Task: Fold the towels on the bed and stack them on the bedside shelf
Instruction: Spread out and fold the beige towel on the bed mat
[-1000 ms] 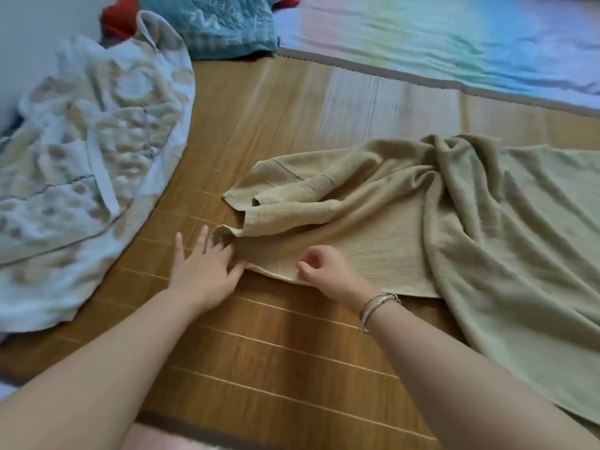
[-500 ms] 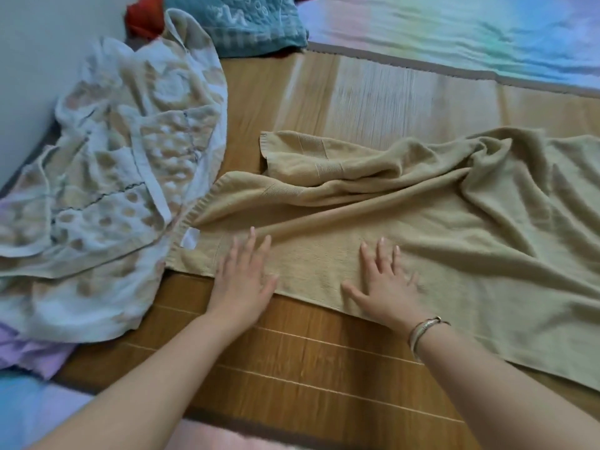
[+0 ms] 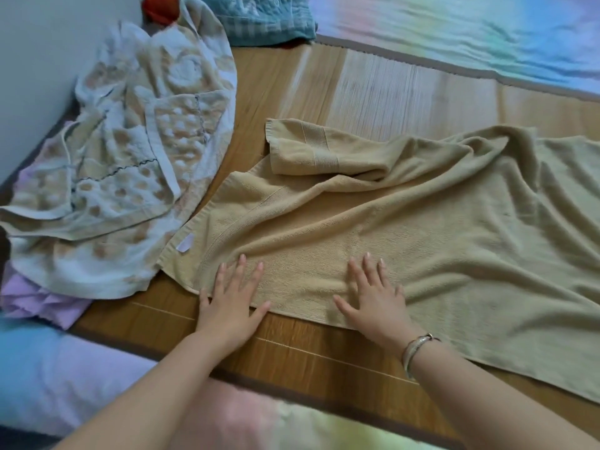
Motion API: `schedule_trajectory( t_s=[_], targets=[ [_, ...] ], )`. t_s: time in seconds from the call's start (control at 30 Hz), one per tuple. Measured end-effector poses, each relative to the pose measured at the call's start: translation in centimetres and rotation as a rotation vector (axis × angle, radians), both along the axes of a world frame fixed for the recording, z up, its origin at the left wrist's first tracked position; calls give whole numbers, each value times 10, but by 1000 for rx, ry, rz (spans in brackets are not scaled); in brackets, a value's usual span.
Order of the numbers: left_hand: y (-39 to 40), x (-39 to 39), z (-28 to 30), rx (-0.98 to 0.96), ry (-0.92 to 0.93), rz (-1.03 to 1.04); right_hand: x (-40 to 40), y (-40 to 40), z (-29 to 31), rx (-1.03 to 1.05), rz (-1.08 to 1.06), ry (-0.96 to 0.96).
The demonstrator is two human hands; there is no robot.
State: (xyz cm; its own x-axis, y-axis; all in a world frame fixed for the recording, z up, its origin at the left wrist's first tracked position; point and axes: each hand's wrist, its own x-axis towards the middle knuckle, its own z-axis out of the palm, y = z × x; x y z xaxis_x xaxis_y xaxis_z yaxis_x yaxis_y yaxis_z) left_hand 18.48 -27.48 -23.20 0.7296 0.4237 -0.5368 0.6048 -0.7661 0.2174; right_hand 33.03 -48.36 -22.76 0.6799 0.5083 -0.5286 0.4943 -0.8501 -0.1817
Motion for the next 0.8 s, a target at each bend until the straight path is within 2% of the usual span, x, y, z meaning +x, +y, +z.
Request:
schedule_trajectory(
  t_s=[0.1, 0.17, 0.4, 0.57, 0.67, 0.8],
  targets=[
    [7, 10, 10, 46, -123, 42, 11, -5, 2, -6, -73, -95],
    [16, 22, 11, 67, -135, 38, 19, -12, -1, -22, -127, -97],
    [46, 41, -8, -21, 45, 224, 14, -20, -8, -100, -164, 44],
    [61, 51, -3, -44, 49, 255, 21, -9, 4, -93, -205, 51],
    [62, 71, 14, 3, -15, 255, 40, 7, 14, -69, -225, 27],
    [62, 112, 37, 99, -183, 136, 71, 32, 24, 11, -237, -50]
  ],
)
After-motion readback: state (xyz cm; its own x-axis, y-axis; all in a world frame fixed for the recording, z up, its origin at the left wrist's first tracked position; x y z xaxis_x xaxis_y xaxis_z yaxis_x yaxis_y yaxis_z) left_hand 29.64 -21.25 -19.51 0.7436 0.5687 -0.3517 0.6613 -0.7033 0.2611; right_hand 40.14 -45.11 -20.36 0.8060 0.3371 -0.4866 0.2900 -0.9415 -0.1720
